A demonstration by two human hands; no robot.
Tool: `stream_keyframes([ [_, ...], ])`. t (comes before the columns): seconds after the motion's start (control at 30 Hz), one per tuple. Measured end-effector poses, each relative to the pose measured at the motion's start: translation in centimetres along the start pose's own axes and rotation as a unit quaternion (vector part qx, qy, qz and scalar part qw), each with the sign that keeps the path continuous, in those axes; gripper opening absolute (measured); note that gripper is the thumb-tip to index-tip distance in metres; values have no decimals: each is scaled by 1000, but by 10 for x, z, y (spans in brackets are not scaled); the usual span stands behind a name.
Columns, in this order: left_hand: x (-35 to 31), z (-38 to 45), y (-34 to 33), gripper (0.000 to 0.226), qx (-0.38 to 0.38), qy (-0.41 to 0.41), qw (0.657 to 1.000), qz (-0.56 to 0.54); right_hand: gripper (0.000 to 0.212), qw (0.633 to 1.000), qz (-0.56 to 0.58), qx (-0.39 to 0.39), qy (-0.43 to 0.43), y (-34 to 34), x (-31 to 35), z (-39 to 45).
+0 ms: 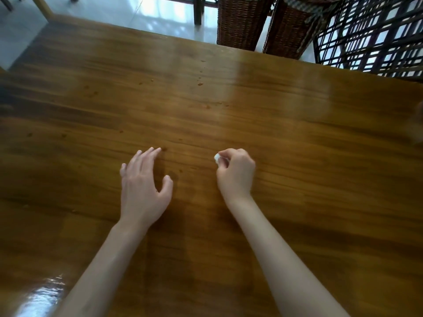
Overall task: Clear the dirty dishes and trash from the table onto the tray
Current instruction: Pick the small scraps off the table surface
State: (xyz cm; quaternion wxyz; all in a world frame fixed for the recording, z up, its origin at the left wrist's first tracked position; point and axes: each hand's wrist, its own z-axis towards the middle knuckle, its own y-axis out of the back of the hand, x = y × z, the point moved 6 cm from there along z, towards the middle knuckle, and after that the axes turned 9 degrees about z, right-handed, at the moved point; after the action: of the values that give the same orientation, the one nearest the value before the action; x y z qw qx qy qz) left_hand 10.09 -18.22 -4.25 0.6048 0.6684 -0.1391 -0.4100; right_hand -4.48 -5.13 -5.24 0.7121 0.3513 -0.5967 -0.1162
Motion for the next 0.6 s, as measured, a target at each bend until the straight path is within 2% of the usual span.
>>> stream_keyframes([
  [0.27, 31, 7, 6, 54, 3, 13, 1000, -13, 12, 982, 9, 129, 137, -72, 60, -49],
  [0.43, 46, 16, 12, 54, 0, 18, 1000, -23, 11, 975, 2, 138, 173, -86, 74, -48],
  [0.6, 54, 26, 16, 54, 9, 2, 1000, -22, 12, 976, -30, 112, 186, -103, 90, -15],
])
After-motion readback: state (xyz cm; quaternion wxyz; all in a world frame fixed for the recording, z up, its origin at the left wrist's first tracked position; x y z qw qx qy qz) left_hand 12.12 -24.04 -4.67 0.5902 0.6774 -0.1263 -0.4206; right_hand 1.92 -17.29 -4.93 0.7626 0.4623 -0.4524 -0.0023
